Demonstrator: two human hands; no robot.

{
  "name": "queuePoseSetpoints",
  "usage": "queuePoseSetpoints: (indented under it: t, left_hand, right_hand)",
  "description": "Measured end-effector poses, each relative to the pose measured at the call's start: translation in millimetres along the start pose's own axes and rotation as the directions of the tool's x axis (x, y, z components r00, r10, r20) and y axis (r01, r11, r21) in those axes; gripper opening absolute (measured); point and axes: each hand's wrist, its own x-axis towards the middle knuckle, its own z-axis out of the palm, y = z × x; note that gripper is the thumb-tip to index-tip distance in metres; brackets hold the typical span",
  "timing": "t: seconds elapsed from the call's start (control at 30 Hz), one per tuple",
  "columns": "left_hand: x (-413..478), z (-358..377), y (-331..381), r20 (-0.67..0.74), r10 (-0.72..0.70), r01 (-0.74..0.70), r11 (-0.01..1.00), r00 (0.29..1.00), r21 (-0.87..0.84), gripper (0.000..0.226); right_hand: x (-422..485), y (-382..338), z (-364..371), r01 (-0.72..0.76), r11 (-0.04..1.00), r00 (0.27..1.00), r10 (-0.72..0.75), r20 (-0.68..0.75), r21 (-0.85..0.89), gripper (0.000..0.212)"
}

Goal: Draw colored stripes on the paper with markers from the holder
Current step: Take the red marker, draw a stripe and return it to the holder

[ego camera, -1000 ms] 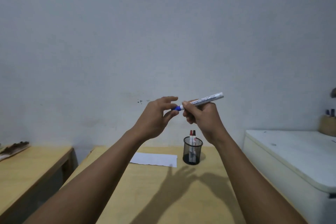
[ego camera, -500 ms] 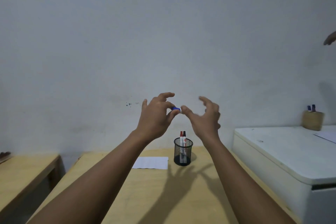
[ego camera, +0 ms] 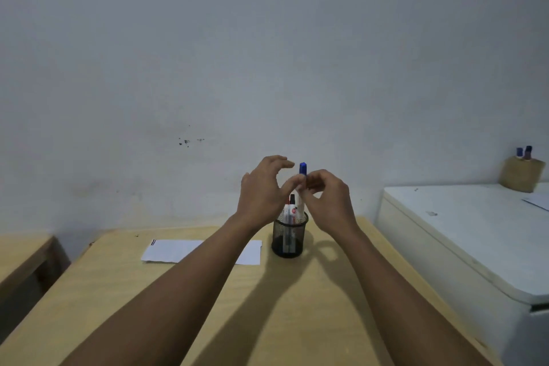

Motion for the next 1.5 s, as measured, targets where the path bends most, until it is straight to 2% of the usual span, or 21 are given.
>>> queuePoseSetpoints:
  t: [0.13,0.37,0.43,0.63,0.77,0.97,1.1,1.23,1.33,1.43,1.5]
  left_hand:
    - [9,19,-30,0.095,-0.154,0.148,0.987,0.983,0.067,0.040]
    - [20,55,-56,0.253,-0.298,0.256,0.949,0.920,0.187,0.046]
    - [25,64,-62,0.275,-0.331,0.286,0.939,0.903,0.191,0.048]
    - [34,82,-76,0.315,-0.342,0.324,0.940,0.885,0.111,0.050]
    - [35,91,-84,0.306,-0.340,0.343,0.938,0.889,0.044,0.043]
    - [37,93,-90,0.228,-0.344,0.349,0.937,0.911,0.021,0.029]
    - [39,81,-81,0.157,-0.313,0.316,0.949,0.937,0.009,0.026]
    - [45,47,-61,0.050,-0.266,0.269,0.960,0.963,-0.074,0.023]
    - [51,12,-40,-0.036,-0.284,0.266,0.929,0.958,-0.258,0.019]
    - [54,-31,-11,-0.079,-0.410,0.306,0.781,0.908,-0.544,0.019]
    - [49,-59,1,-0.068,-0.472,0.318,0.687,0.879,-0.653,0.019]
  right_hand:
    - [20,22,9,-0.023,1.000,1.000,0.023,-0.008,-0.016,0.019]
    - [38,57,24,-0.040,0.994,0.998,0.045,0.042,-0.099,0.075]
    - [42,67,30,-0.045,0.993,0.996,0.053,0.072,-0.111,0.074]
    - [49,91,49,-0.034,0.974,0.984,0.073,0.164,-0.226,0.051]
    - [48,96,52,-0.038,0.946,0.972,0.110,0.208,-0.322,0.050]
    - [49,95,52,-0.025,0.919,0.963,0.128,0.236,-0.394,0.041]
    - [48,89,49,-0.032,0.920,0.970,0.123,0.211,-0.390,0.044]
    - [48,62,41,-0.061,0.967,0.989,0.091,0.115,-0.246,0.041]
    - [47,30,30,-0.114,0.992,0.967,0.123,0.223,-0.053,0.045]
    - [41,-2,14,-0.203,0.963,0.923,0.129,0.362,0.175,0.027]
    - [36,-20,4,-0.255,0.907,0.935,0.143,0.326,0.335,0.016]
